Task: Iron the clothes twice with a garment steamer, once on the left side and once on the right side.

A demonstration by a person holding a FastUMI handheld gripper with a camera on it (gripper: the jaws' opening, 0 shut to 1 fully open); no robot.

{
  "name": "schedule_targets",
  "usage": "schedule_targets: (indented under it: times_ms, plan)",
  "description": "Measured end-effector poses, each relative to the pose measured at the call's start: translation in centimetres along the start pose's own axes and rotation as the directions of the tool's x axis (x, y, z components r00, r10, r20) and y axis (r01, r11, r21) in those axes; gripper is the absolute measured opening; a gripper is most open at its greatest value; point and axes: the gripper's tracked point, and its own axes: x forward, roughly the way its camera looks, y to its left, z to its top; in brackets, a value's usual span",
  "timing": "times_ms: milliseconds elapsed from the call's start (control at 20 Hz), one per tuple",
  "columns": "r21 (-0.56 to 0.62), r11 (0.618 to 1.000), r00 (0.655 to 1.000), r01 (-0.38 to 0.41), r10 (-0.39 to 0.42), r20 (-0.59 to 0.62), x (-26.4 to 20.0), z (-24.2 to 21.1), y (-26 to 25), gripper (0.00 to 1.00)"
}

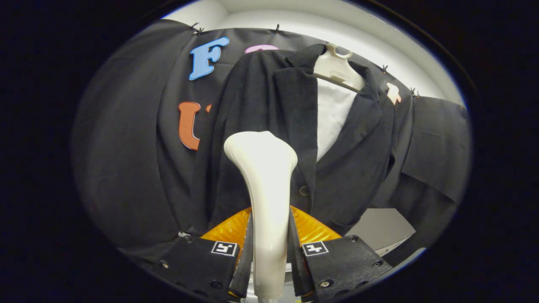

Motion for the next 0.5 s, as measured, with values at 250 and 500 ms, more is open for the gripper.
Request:
schedule_targets:
  times_ms: [250,500]
  plan:
    - [-0.025,1.0,0.999,0.011,-0.012,-0.041,0.5,-3.2,0.4,0.43]
    - [-0.028,1.0,0.995,0.004,-0.007,-0.098,0.9,-6.6,0.9,0.43]
